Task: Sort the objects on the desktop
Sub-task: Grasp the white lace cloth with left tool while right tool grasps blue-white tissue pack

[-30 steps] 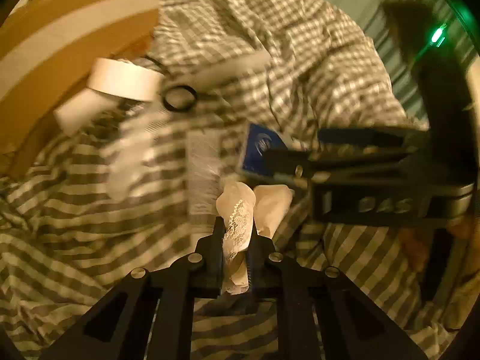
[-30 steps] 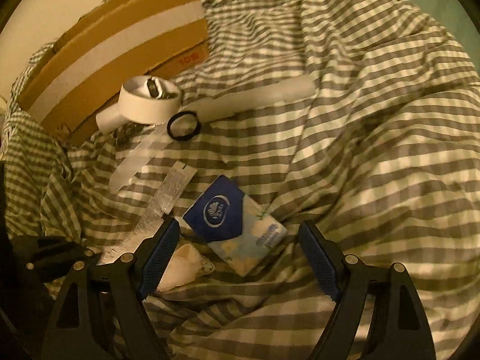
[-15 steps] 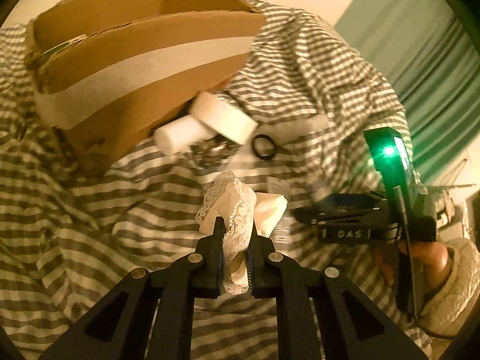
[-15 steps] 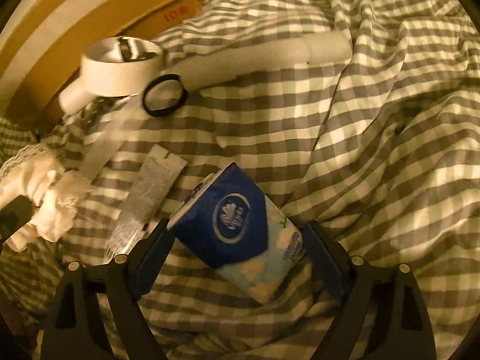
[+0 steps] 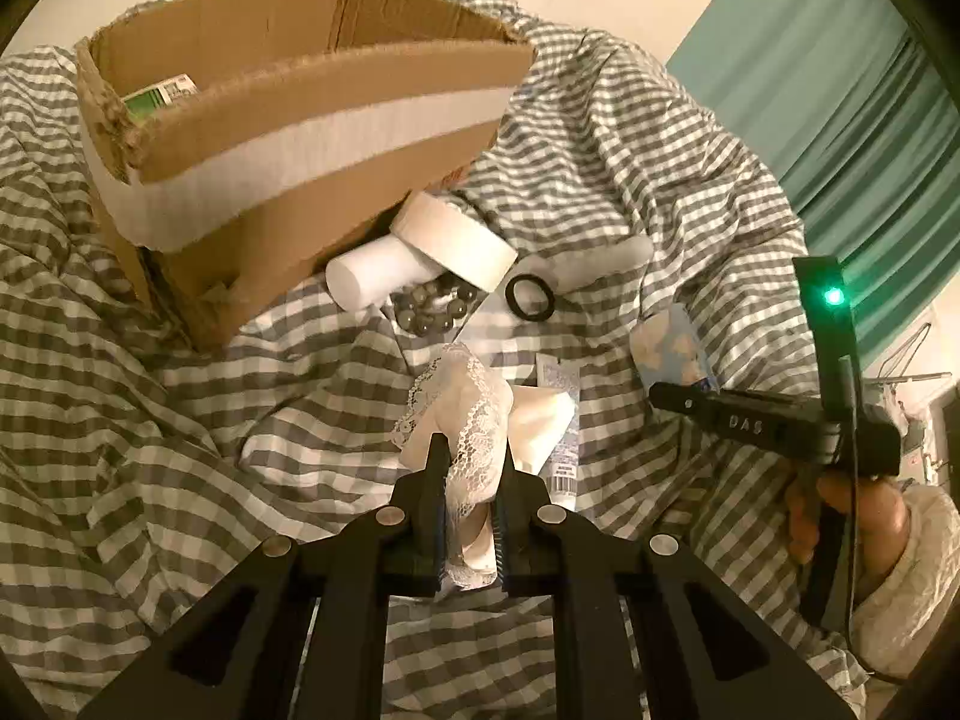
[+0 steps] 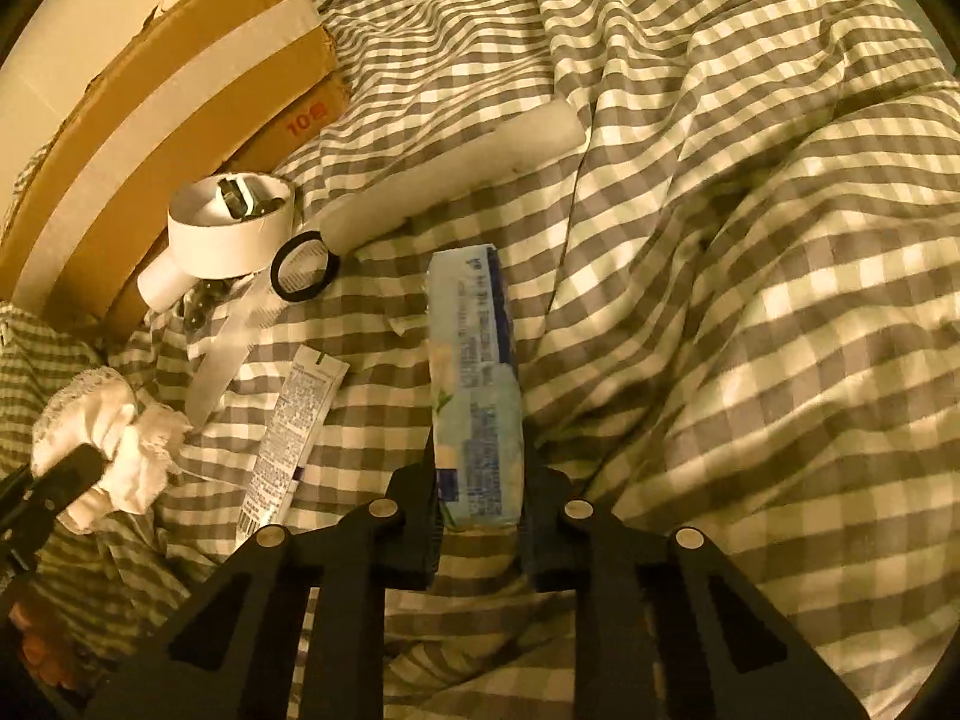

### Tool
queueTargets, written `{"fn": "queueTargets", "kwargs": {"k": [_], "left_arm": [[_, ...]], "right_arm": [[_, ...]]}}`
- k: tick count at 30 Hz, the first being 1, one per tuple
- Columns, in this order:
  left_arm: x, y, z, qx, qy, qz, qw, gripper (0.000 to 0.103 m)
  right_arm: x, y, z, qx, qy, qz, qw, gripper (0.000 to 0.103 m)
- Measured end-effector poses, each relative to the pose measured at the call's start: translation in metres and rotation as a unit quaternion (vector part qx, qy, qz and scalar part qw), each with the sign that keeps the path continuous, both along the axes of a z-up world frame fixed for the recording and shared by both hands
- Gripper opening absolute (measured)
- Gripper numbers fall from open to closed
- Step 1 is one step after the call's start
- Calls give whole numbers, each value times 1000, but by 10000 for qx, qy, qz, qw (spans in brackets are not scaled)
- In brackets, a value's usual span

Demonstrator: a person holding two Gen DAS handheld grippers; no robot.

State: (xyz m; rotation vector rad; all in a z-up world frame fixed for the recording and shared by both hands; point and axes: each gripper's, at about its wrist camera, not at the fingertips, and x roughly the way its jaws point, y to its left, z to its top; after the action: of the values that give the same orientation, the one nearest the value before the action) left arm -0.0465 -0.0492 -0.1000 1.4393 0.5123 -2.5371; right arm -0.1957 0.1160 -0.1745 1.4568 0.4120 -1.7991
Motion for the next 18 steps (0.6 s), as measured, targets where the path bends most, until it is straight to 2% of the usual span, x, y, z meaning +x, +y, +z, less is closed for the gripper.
{"fn": "queueTargets", "kwargs": {"k": [8, 13, 18], "left_arm": [[16, -6, 26, 16, 353, 64, 9994, 12], [17, -9, 48, -87, 567, 64, 9983, 12], [11, -13, 79, -286, 828, -11, 9962, 12]], "right_arm": [[25, 12, 46, -144, 761, 127, 9969, 19], [36, -1, 76, -342, 1286, 348, 9905, 19], [50, -18, 113, -763, 1440, 581, 9849, 18]]}}
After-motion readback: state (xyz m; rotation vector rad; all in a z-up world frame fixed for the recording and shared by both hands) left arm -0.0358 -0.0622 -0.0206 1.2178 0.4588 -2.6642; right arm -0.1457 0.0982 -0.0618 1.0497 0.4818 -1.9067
